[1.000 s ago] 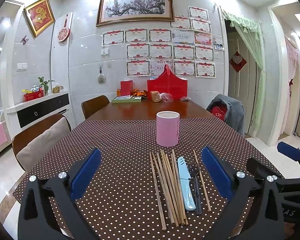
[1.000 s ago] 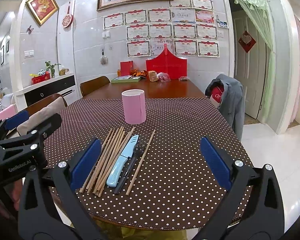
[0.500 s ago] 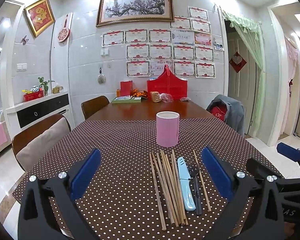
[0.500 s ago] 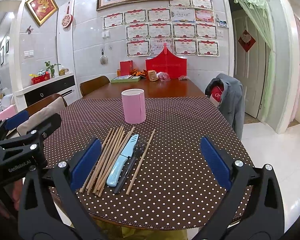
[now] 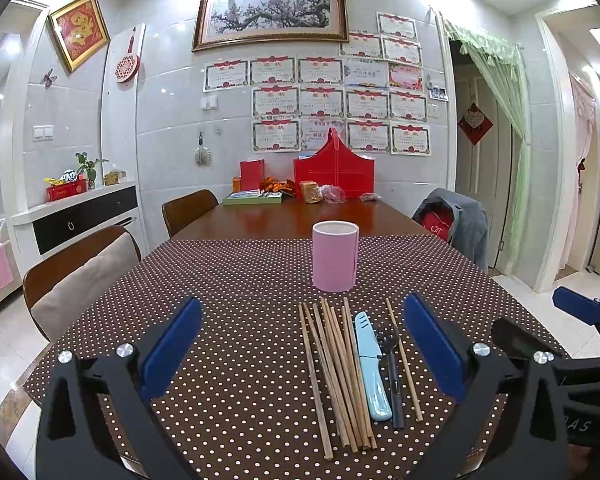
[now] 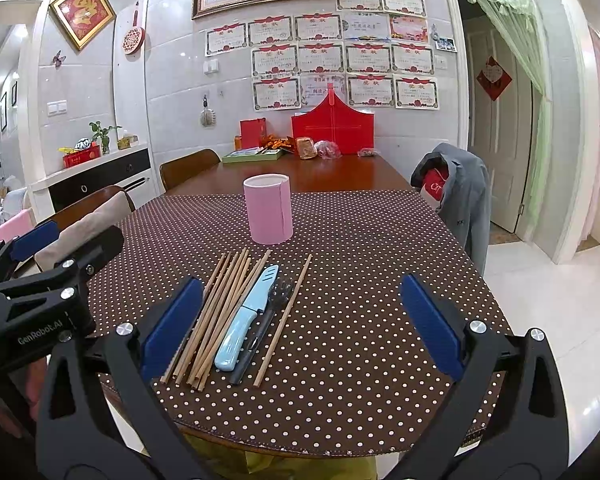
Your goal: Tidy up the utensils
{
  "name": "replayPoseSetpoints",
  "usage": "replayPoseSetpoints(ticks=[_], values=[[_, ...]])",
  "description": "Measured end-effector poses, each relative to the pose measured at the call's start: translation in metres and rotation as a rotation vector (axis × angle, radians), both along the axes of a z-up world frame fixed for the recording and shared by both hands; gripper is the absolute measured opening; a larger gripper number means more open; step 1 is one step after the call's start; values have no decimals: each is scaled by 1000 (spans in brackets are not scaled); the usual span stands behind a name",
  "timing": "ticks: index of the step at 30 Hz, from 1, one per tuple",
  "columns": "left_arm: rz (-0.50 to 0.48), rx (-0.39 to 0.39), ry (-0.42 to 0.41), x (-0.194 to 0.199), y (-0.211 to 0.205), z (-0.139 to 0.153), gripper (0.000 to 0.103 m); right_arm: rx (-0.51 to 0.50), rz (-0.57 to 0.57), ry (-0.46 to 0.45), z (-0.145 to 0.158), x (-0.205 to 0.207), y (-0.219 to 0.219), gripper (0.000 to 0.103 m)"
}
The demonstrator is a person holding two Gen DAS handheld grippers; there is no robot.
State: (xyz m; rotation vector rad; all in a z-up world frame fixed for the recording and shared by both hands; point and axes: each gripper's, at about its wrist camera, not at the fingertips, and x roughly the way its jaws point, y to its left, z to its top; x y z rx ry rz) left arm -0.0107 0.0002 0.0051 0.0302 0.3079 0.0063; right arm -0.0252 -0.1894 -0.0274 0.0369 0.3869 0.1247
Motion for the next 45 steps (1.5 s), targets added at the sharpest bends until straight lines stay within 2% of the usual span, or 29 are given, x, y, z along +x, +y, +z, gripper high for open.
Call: replayPoseSetpoints(ticks=[26,36,45], values=[[-1,-8,14,5,5,-7,99,2,3,22,-4,3,3,97],[5,-8,77,25,6,-20,99,20,-2,103,-13,23,0,97],[10,-9,178,57,10,-39,99,35,-21,214,-29,62,-4,97]])
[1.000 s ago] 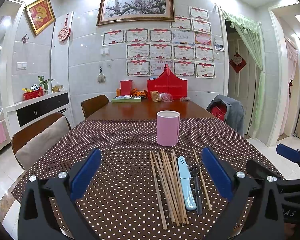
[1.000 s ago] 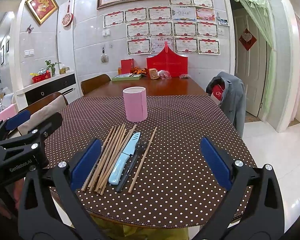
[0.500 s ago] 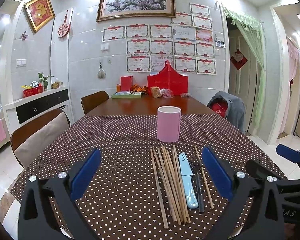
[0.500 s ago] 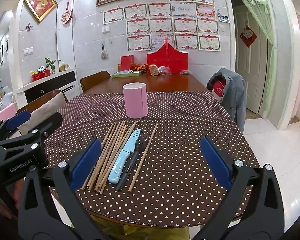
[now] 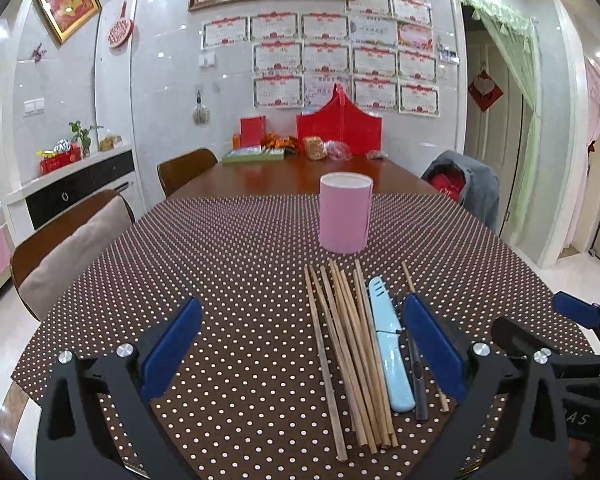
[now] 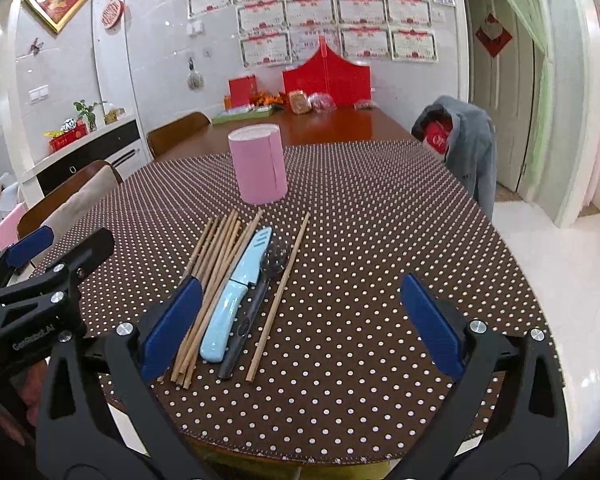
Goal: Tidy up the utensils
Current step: 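Move the left tool down to a single wooden chopstick and grasp it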
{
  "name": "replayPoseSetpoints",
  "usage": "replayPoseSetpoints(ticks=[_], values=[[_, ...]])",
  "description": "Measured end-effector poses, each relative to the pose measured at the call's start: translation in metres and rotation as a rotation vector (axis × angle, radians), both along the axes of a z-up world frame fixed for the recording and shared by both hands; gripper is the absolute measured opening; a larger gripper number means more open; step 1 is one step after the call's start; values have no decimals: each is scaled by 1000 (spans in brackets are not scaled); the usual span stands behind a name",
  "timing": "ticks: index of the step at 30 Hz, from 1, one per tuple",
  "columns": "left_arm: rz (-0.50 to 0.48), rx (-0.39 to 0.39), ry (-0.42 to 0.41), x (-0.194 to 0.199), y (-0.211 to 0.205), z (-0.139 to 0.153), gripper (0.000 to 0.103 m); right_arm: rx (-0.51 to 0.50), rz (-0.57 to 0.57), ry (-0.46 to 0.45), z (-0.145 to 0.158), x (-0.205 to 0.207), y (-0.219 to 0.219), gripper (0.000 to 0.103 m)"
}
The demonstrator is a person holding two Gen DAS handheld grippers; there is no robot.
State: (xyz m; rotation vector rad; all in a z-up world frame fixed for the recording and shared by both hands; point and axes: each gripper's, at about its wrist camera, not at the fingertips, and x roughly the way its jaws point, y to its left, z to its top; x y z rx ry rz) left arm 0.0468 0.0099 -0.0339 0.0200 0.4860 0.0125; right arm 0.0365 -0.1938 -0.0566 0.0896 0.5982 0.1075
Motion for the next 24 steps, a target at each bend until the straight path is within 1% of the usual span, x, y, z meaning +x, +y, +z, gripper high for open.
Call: replayPoseSetpoints(ticks=[6,12,18,21,24], values=[[13,-13,85,32,8,-14,99,-19,-23,100,-18,33,2,97],[68,-5,190,69,16,-28,99,-6,-77,223,-36,77,-6,97],[98,-17,282,104,27,-42,99,-50,-113,307,-49,113,-4,97],[109,-16,329,118,30,-50,99,-52,-126,339,-55,126,-3,97],[109,-22,359,128,32,-55,99,-54,-147,374,-61,140,-3,97]])
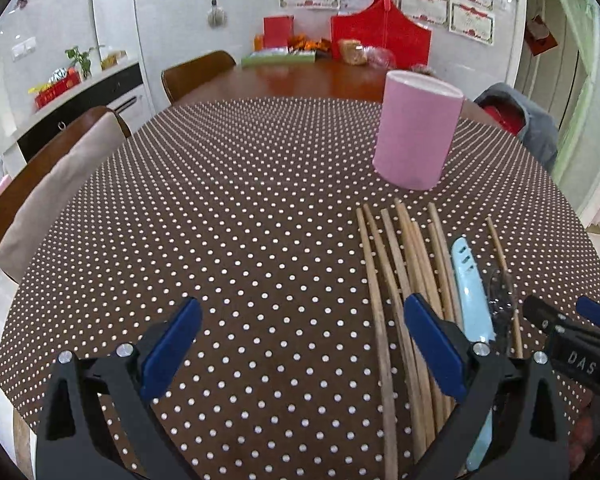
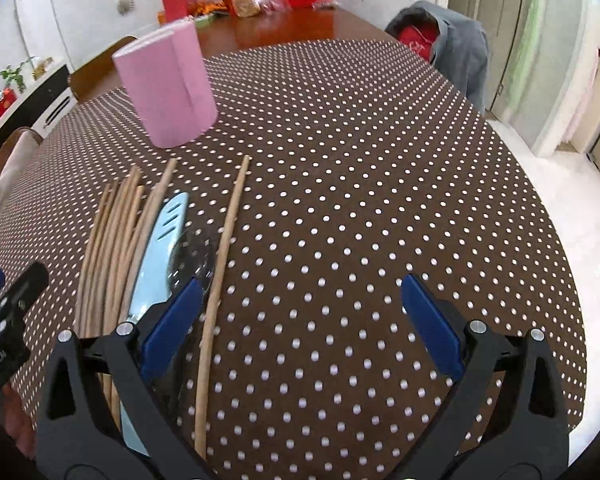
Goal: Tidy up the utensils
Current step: 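Move the left tool down to a single wooden chopstick and grasp it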
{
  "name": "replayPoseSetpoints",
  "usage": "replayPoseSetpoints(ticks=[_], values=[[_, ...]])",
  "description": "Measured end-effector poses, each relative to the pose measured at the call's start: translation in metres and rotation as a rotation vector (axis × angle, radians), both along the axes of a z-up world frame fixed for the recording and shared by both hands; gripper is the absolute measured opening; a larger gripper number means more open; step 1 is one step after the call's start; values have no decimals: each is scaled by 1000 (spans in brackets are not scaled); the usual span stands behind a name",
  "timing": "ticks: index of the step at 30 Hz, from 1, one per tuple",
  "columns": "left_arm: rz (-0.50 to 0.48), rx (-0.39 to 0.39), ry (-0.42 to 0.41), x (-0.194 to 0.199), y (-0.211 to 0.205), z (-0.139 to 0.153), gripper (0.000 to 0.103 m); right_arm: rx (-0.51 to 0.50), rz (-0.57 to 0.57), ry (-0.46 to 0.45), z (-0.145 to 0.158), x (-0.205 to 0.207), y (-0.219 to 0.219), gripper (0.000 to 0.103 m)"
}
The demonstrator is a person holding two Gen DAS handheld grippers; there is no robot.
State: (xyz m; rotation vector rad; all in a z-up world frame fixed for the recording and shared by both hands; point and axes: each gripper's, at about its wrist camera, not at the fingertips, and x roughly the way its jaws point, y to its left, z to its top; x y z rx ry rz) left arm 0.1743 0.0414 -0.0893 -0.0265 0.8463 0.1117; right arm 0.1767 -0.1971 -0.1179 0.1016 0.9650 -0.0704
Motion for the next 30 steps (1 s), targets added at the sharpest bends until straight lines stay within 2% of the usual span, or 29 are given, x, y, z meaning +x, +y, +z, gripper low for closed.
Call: replayPoseSetpoints(ticks=[10,22,30], values=[[7,-14,65,27,5,-16,99,-18,-3,30,-13,31,6,97],[24,-30,108,41,12,-25,99,-15,-52,23,-7,47,-7,97],[26,-31,117,46,13,-28,99,-21,-4,35,-13,60,1,97]])
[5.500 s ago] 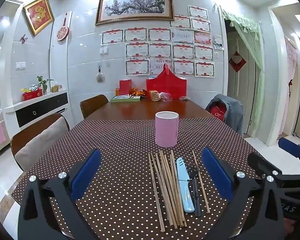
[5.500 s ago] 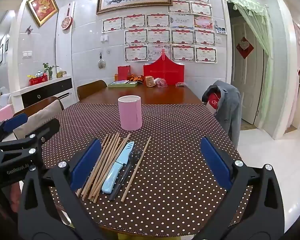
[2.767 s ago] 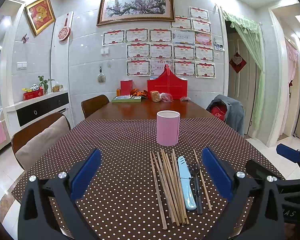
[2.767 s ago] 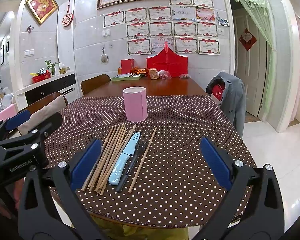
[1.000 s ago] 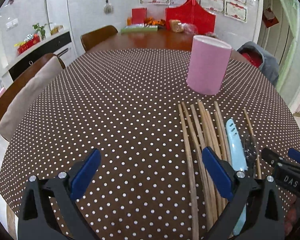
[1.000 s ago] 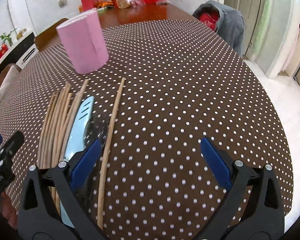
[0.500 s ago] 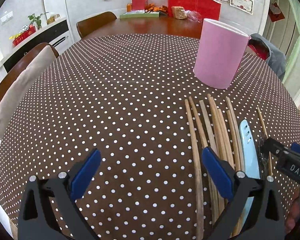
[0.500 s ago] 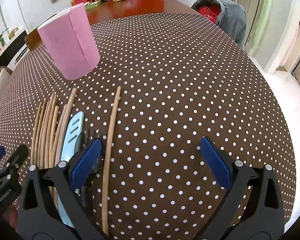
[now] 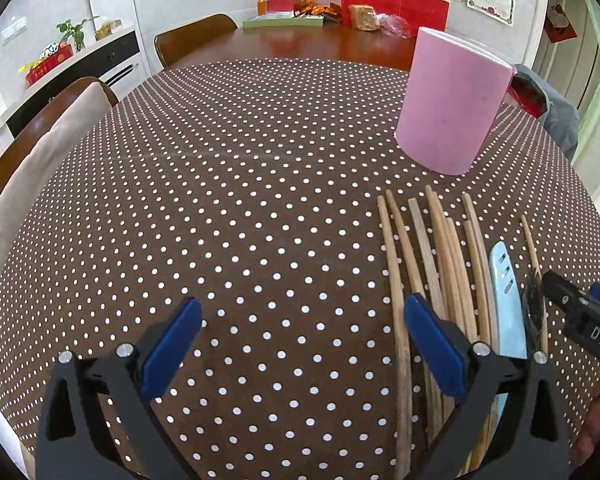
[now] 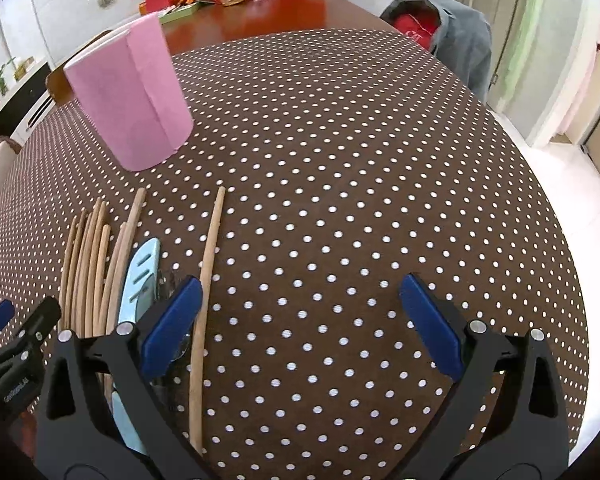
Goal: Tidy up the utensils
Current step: 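Move the left tool down to a single wooden chopstick and grasp it, then lift the chopstick with the left tool and drop it into the pink cup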
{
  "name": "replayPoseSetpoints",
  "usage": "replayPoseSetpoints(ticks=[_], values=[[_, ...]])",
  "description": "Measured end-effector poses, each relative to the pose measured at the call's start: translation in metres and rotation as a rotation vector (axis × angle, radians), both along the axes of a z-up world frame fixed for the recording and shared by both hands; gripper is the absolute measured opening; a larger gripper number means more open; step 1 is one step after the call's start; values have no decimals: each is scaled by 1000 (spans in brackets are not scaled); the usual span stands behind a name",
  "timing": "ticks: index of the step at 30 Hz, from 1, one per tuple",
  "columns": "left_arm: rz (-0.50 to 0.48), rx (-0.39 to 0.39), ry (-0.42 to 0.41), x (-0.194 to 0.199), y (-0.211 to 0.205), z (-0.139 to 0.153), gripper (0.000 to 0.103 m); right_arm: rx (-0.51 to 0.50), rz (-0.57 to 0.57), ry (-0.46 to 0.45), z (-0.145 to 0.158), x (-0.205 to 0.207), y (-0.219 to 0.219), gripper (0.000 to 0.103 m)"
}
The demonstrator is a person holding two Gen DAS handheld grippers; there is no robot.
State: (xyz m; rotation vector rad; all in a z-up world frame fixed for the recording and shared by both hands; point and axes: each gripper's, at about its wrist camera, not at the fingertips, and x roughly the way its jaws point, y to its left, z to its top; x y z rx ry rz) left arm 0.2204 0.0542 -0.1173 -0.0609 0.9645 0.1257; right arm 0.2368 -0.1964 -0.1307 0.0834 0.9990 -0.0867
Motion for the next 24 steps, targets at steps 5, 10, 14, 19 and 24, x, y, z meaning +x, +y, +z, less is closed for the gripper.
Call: replayPoseSetpoints(ticks=[5,10,14,19,24], values=[[1,3,9,4,-2,-2,99,-37,33,3,-3,-4,10,90],[24,4,38,19,-4,-7,99,-37,69,-41,0,-10,15,53],[21,6,13,25,-7,-5,85,-32,80,-55,3,-12,14,12],[42,19,-30,29,-6,2,9,51,86,-52,4,-6,5,6],[34,-63,-14,25,6,8,6,69,76,-100,18,-15,-1,6]])
